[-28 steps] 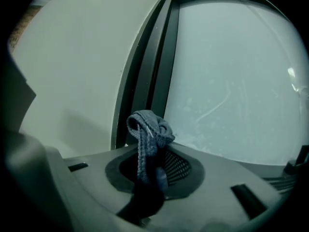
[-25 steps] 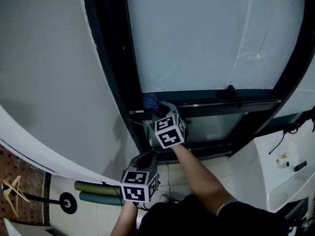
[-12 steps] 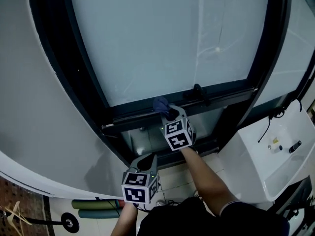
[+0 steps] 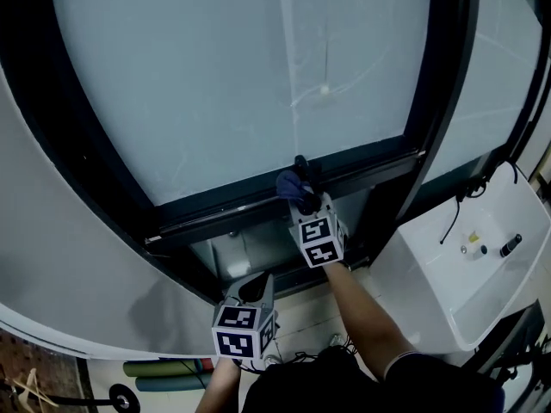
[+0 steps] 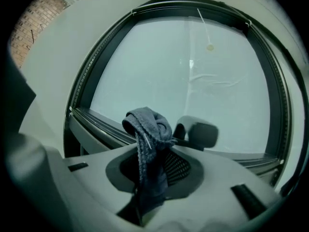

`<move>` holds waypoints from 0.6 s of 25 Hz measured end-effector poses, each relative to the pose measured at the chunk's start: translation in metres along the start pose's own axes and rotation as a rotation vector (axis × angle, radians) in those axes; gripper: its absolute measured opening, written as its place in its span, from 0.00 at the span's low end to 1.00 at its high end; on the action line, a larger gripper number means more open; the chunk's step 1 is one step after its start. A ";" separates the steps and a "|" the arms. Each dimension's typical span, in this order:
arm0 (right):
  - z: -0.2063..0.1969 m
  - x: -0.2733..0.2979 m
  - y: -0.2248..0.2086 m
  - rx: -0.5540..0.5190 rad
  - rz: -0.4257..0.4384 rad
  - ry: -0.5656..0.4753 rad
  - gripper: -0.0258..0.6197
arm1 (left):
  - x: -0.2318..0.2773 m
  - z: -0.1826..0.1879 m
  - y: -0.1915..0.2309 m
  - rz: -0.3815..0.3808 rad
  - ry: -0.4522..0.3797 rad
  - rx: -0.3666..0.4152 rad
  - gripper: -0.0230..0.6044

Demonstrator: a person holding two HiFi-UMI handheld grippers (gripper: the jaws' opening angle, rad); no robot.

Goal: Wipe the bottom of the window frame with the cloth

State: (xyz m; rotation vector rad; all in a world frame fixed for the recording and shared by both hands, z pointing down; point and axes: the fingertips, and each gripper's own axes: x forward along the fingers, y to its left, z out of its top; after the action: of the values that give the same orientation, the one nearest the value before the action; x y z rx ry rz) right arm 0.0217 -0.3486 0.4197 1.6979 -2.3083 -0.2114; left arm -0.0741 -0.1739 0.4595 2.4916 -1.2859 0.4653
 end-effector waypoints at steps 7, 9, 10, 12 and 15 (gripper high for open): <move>-0.017 -0.008 -0.063 0.012 -0.031 0.016 0.17 | 0.025 0.007 -0.024 -0.010 0.021 0.018 0.05; -0.024 -0.011 -0.084 0.021 -0.053 0.029 0.17 | 0.035 0.011 -0.035 -0.025 0.023 0.026 0.05; -0.028 -0.013 -0.097 0.032 -0.070 0.036 0.17 | 0.040 0.012 -0.040 -0.031 0.024 0.030 0.05; -0.037 -0.017 -0.129 0.053 -0.106 0.053 0.16 | 0.050 0.015 -0.050 -0.044 0.026 0.036 0.05; -0.056 -0.023 -0.180 0.050 -0.158 0.079 0.16 | 0.067 0.019 -0.067 -0.064 0.030 0.044 0.05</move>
State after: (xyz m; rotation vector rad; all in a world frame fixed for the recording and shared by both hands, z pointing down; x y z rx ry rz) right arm 0.2091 -0.3789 0.4213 1.8800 -2.1421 -0.1158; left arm 0.0204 -0.1936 0.4626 2.5437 -1.1935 0.5184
